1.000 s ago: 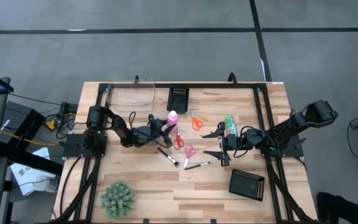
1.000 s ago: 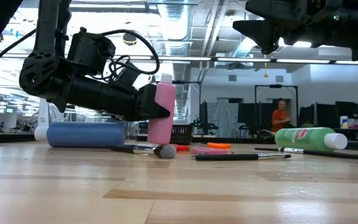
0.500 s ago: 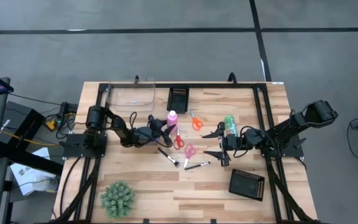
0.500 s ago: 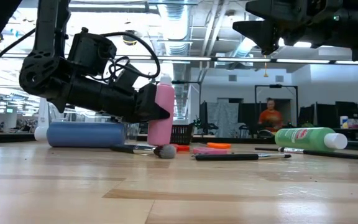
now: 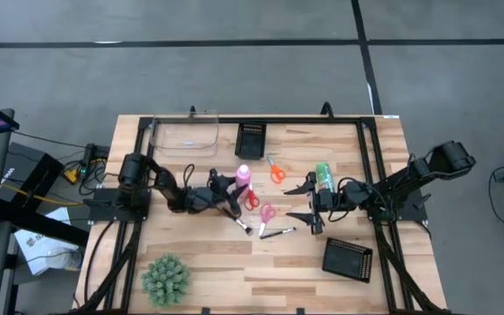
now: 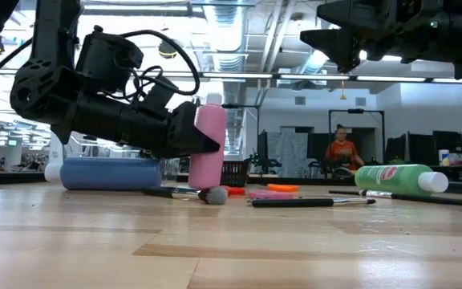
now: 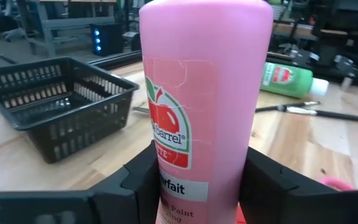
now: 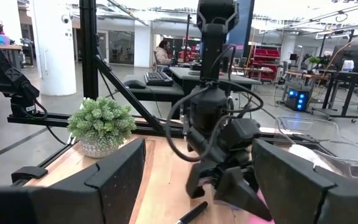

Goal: Pick & Place Paint Supplies
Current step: Put the pink paint bottle into the transparent bin

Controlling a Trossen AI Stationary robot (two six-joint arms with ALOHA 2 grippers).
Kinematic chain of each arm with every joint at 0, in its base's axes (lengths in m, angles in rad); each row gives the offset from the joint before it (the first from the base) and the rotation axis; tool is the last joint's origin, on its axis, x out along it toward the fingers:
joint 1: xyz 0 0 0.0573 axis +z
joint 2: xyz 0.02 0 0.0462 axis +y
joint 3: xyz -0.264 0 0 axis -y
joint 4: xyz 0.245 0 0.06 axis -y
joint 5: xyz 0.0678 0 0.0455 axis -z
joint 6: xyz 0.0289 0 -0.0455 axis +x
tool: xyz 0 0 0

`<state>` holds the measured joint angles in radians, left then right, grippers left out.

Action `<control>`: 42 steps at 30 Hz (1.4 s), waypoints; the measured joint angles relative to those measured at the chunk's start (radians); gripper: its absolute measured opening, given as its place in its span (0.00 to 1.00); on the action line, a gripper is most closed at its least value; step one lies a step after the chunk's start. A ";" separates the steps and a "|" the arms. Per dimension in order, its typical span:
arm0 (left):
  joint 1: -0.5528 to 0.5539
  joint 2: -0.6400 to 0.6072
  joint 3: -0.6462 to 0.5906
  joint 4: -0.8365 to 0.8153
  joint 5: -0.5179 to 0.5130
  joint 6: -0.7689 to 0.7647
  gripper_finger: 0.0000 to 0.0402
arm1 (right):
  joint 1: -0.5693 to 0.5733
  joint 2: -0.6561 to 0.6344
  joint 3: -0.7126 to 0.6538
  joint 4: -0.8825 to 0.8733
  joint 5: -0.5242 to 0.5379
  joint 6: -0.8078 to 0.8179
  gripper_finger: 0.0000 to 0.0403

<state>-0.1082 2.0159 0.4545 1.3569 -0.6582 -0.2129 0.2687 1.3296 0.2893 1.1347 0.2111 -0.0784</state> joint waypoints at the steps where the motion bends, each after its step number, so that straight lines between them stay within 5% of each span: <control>1: -0.006 0.000 0.000 0.000 0.000 0.009 0.42 | 0.000 0.000 0.000 0.000 0.000 0.000 0.70; 14: -0.054 0.005 -0.003 -0.022 0.039 0.025 0.58 | 0.000 0.000 0.000 -0.006 0.000 0.000 0.70; 23: -0.092 -0.062 -0.007 -0.021 0.000 0.143 0.60 | 0.000 0.000 0.000 -0.006 0.000 0.001 0.70; 34: -0.095 -0.485 -0.037 -0.426 0.005 0.175 0.60 | 0.000 0.000 0.000 -0.014 0.000 0.008 0.70; 42: -0.077 -0.794 0.019 -0.891 0.170 0.072 0.60 | -0.001 0.000 0.000 -0.028 0.000 0.025 0.70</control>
<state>-0.1853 1.2215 0.4739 0.4655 -0.4887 -0.1410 0.2680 1.3296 0.2893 1.1069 0.2108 -0.0534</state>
